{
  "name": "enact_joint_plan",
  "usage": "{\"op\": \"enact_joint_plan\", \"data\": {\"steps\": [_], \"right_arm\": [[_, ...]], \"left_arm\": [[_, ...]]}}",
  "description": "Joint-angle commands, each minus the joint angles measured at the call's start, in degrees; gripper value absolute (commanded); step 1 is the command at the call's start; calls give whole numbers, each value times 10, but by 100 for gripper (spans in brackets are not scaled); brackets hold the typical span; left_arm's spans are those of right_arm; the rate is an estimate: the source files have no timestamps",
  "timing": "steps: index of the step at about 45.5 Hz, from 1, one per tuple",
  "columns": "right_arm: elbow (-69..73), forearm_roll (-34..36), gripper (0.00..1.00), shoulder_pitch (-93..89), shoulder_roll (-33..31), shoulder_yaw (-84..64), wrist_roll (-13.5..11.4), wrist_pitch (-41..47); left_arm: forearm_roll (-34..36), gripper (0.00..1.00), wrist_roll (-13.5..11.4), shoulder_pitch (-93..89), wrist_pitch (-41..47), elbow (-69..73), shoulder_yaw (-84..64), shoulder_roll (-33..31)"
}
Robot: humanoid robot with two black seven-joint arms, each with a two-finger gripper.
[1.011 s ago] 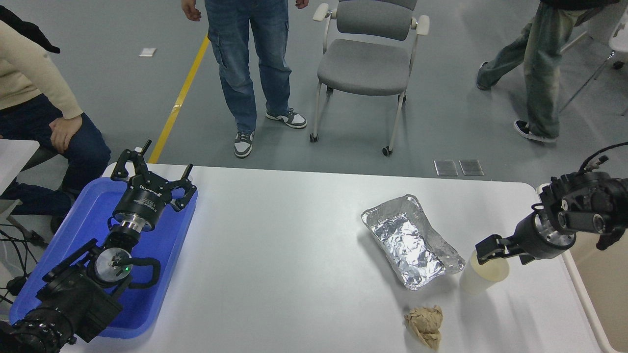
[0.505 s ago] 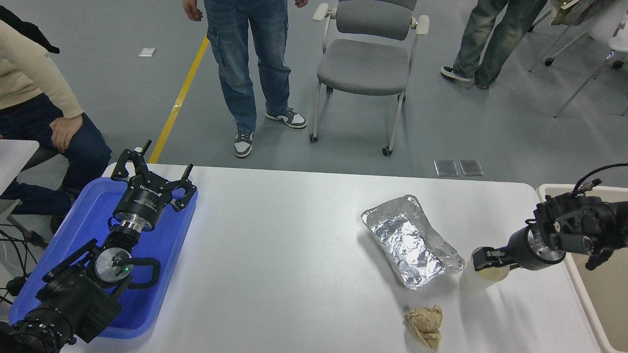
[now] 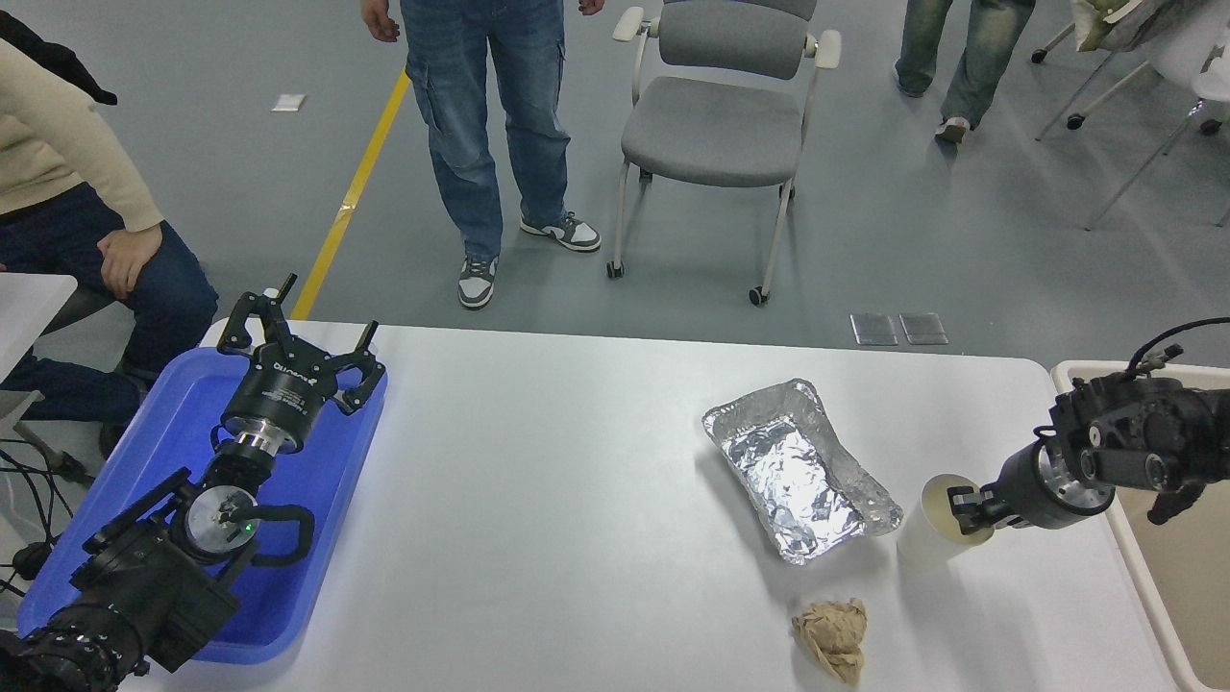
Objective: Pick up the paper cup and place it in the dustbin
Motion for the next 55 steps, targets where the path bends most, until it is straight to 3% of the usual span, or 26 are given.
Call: {"op": "enact_joint_plan", "data": {"steps": [1, 14, 30, 55], "right_arm": [[27, 0, 0, 26, -13, 4, -5, 9], [152, -8, 0, 148, -72, -15, -4, 22], [181, -7, 0, 321, -77, -72, -1, 242], [198, -1, 0, 554, -80, -119, -2, 243]], "left_arm": [[0, 100, 0, -1, 0, 0, 0, 0], [0, 100, 0, 0, 0, 0, 0, 0], [1, 100, 0, -1, 0, 0, 0, 0], [1, 100, 0, 0, 1, 0, 0, 0]]}}
